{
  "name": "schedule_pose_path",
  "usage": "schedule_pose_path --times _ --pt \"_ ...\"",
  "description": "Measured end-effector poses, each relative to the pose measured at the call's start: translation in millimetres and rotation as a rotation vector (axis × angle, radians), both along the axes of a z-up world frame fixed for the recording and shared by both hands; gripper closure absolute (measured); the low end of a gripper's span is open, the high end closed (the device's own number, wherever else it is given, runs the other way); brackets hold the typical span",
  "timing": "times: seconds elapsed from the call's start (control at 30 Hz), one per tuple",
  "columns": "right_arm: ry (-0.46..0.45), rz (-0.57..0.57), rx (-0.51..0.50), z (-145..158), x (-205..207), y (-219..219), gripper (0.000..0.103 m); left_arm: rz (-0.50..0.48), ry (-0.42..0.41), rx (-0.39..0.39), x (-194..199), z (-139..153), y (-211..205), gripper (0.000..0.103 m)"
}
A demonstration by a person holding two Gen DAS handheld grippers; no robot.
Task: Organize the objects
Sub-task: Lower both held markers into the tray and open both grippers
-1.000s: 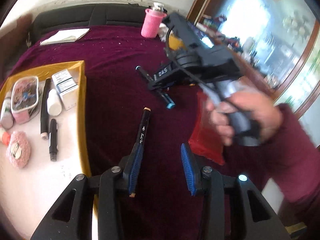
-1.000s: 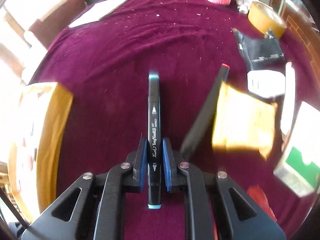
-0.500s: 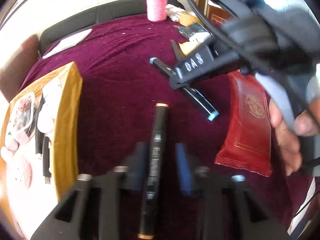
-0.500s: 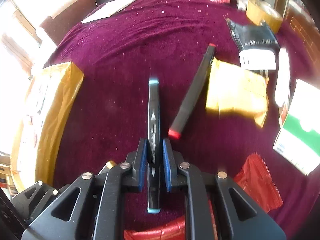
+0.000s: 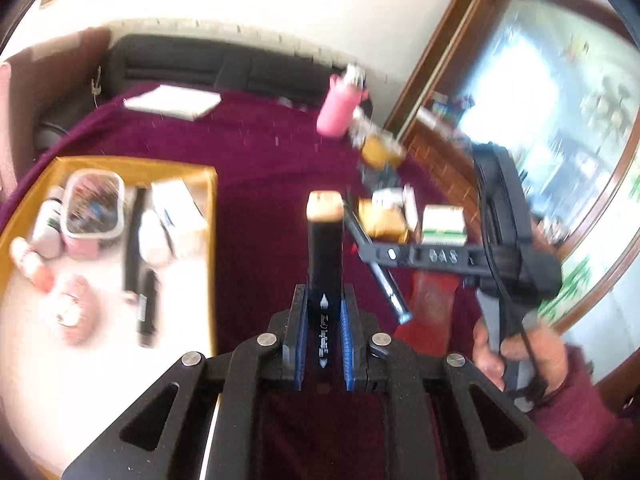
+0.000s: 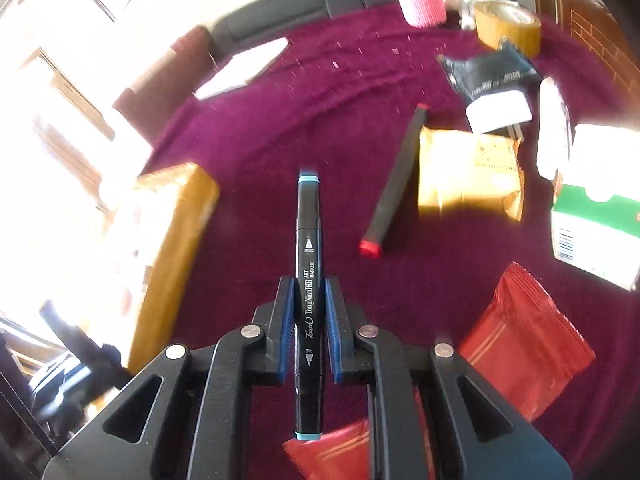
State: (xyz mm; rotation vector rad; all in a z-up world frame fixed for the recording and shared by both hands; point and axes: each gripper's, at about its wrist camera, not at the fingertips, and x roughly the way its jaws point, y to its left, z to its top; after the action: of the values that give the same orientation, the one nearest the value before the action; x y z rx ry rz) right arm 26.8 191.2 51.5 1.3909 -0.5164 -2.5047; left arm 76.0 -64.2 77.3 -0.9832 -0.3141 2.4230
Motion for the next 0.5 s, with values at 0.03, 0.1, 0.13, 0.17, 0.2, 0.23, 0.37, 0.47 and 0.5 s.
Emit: schedule_pose_path --times 0.03,0.1,0.13,0.17,0.2,0.23,0.37,0.47,0.5 --pt "0.018 0.005 -0.015 6 4 -1 0.091 0.008 0.02 0.017 3 5 -6 0.092" --pt "0.061 0.019 -0.037 20 13 -7 0.091 0.029 0.054 0.055 9 16 -26 0.092" --pt "0.077 0.028 -0.038 27 17 -10 0.091 0.038 0.068 0.065 8 22 -33 0.092" --pt "0.092 0.042 -0.041 34 21 -15 0.091 0.052 0.083 0.069 11 26 -43 0.092" --pt "0.105 0.058 -0.045 41 24 -22 0.09 0.07 0.097 0.073 16 32 -56 0.092" --pt "0.119 0.077 -0.05 48 27 -31 0.09 0.077 0.103 0.08 18 36 -66 0.092" --pt "0.13 0.162 -0.079 58 27 -68 0.09 0.089 0.12 0.074 19 45 -99 0.091" --pt "0.119 0.222 -0.106 55 23 -100 0.09 0.095 0.104 0.037 25 42 -119 0.091" --pt "0.11 0.241 -0.119 51 21 -111 0.09 0.1 0.099 0.01 26 40 -127 0.091"
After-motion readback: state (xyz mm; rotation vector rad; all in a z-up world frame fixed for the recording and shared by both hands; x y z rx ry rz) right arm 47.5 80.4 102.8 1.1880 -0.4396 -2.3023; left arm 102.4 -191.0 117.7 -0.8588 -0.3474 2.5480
